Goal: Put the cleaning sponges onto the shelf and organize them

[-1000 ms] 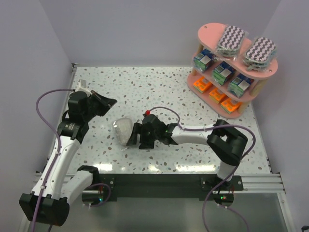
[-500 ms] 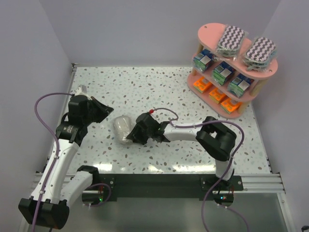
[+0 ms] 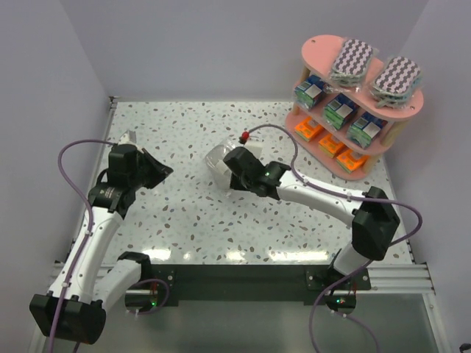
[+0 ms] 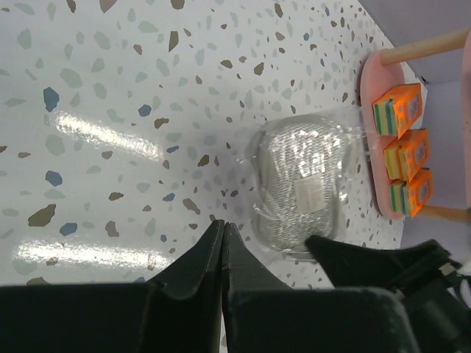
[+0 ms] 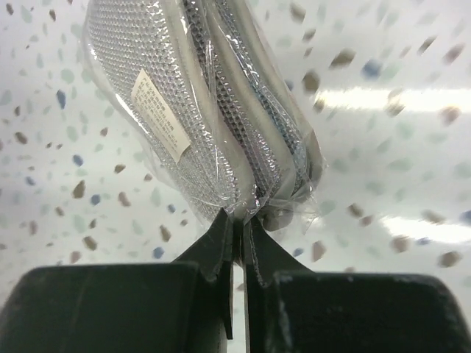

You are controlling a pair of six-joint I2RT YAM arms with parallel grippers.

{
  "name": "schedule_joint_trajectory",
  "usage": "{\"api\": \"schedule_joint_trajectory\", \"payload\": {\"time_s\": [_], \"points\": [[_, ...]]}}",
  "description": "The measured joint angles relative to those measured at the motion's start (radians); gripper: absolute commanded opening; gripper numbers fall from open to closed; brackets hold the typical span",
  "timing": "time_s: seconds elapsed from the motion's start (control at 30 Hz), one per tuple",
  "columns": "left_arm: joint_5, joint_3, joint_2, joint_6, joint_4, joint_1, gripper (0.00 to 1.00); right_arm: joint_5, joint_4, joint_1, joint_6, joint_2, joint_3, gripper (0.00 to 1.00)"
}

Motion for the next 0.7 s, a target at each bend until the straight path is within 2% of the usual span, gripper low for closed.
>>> {"api": "schedule_joint_trajectory", "payload": {"time_s": [0.17,0.27,0.37,0.5,0.7], "points": [[0.009,-0.018,0.004,0.002,0.006,0.000,0.03,0.304,-0.288,0.015,-0.368,0.105,0.315,0.00],[0.019,-0.024,0.017,0.002,0.009,0.000,0.02,0.498,-0.420,0.026,-0.471,0.195,0.356,0.00],[0.022,-0.030,0.023,0.002,0.009,0.000,0.02,0.637,-0.534,0.038,-0.498,0.296,0.335,0.07],[0.022,-0.031,0.022,0.006,0.009,0.000,0.02,0.782,-0.636,0.080,-0.486,0.412,0.319,0.09],[0.021,-0.032,0.024,0.019,0.009,0.005,0.02,0.884,-0.733,0.230,-0.419,0.467,0.323,0.14]]}}
